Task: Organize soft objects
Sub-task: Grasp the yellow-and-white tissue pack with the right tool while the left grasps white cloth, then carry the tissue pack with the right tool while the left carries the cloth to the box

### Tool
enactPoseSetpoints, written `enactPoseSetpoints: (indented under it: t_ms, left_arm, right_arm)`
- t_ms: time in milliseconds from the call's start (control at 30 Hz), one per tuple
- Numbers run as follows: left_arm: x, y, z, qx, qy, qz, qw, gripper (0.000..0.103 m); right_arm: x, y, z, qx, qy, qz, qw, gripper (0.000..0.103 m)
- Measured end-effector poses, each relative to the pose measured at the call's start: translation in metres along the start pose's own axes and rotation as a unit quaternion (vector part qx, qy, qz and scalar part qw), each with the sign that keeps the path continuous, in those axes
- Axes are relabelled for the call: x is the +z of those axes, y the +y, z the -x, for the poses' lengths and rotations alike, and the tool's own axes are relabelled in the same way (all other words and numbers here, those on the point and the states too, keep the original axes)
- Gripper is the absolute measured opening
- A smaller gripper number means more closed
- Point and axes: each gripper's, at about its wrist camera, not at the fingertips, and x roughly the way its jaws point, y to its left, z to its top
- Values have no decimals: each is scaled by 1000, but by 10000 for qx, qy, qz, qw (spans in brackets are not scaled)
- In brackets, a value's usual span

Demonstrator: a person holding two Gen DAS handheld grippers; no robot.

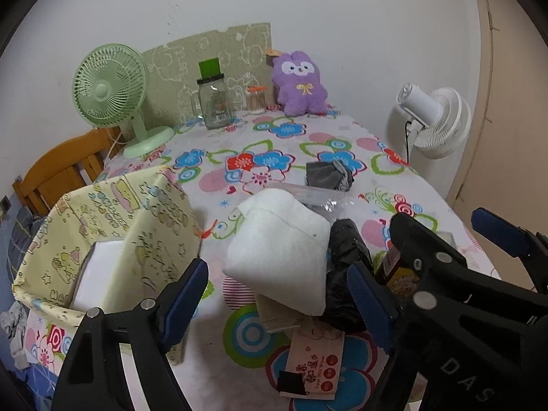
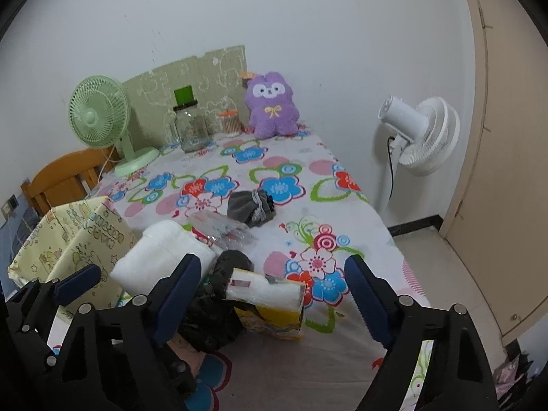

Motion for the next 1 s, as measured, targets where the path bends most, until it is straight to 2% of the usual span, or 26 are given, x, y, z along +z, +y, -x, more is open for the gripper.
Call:
enactPoseSetpoints:
  t_ms: [200,233,333,533,600,833,1000]
  left_arm:
    - [-2,-2,-12,67,127,-53,9999,85]
    - [-2,-2,-14,89,142,-52,9998,85]
    - [-2,-1,-19,122,187,-52,9997,85]
    - [3,-1,-24,70,184,-26,9998,84]
    - [6,0,-26,23,195,2,9998,75]
    - [14,5,-40,-80,315,125,9994,63]
    - [14,6,-43,-78,310,120,9994,50]
  right_arm:
    - [-5,-1,-16,70,231,-42,9997,80]
    - [-5,-1,-19,86,286,-57,9995,76]
    - [-8,-3,-27,168,504,-151,9985,55]
    - [-6,-2,-29,115,486,-217,9985,54]
    - [-2,-2,-30,76,444,-187,9988,54]
    - [8,3,-36,67,391,-86,9992,54]
    - [9,7,-43,13,436,-23,9990,54]
